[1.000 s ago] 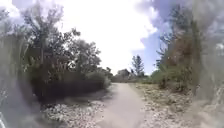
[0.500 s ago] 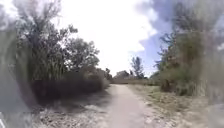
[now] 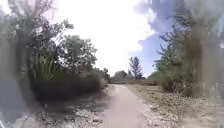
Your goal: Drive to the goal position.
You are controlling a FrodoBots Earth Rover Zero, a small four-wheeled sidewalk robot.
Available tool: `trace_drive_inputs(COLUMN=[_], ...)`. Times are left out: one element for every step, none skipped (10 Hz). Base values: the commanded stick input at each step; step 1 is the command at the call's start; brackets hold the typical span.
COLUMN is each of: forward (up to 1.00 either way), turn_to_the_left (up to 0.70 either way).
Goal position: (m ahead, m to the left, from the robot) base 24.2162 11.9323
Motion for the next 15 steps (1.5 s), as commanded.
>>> trace_drive_inputs(forward=[0.70, 0.70, 0.70, 0.70, 0.70, 0.70, 0.70, 0.70, 0.70, 0.70, 0.70, 0.70, 0.70, 0.70, 0.70], turn_to_the_left=[0.00, 0.00, 0.00, 0.00, 0.00, 0.00, 0.00, 0.00, 0.00, 0.00, 0.00, 0.00, 0.00, 0.00, 0.00])
